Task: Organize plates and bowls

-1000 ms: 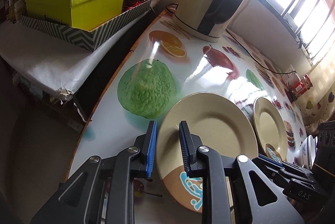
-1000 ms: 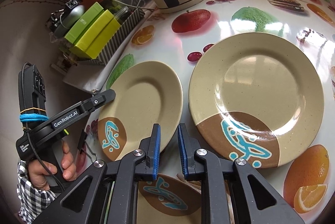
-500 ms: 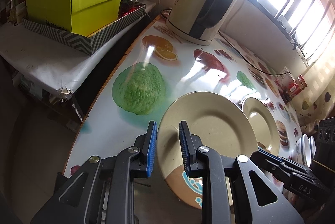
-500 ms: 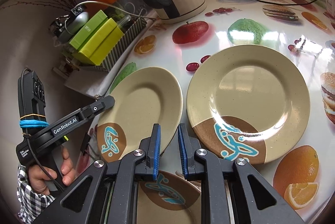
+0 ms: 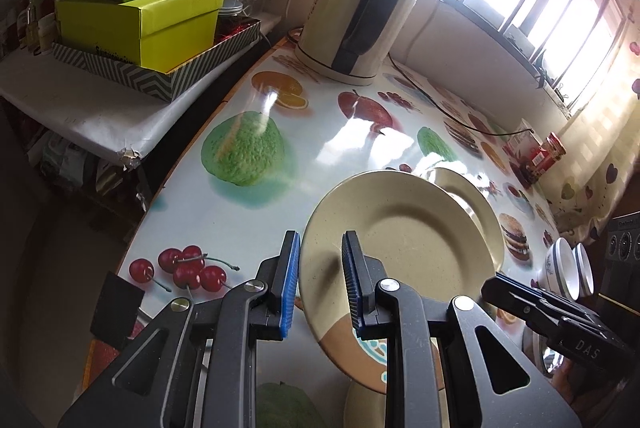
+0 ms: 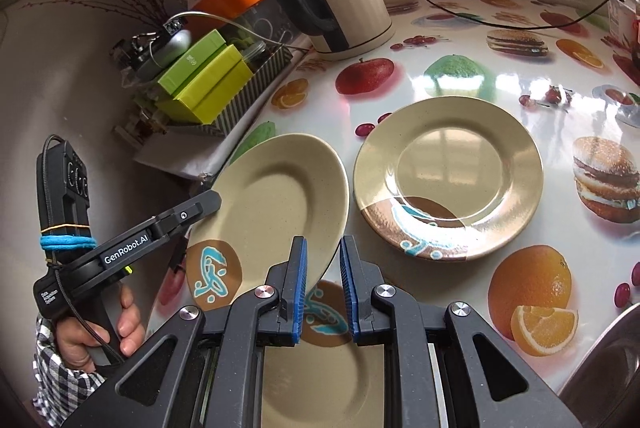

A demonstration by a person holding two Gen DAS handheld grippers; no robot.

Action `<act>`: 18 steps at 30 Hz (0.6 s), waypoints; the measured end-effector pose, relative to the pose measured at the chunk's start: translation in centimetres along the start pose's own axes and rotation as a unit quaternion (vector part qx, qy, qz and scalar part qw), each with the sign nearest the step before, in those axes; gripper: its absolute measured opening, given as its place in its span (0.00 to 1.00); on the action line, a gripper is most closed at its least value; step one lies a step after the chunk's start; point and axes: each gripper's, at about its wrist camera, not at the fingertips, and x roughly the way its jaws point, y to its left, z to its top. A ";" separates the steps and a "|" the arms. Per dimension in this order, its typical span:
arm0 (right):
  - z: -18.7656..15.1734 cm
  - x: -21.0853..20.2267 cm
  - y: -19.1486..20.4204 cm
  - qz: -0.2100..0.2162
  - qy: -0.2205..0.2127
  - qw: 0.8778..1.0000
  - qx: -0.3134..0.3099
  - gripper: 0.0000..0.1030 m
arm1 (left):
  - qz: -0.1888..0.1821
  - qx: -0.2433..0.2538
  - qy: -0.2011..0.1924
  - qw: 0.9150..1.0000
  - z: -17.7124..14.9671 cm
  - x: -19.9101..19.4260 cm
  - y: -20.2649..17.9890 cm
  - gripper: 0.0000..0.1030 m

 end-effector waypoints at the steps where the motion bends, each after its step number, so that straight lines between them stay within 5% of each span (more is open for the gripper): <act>1: -0.3 -0.4 0.0 0.001 -0.002 1.000 -0.001 0.16 | -0.002 0.000 0.000 1.000 -0.3 -0.2 -0.2 0.22; 18: -4.9 -4.1 -0.9 -0.002 0.001 1.000 -0.007 0.16 | 0.001 0.000 0.013 1.000 -5.9 -2.2 -2.5 0.22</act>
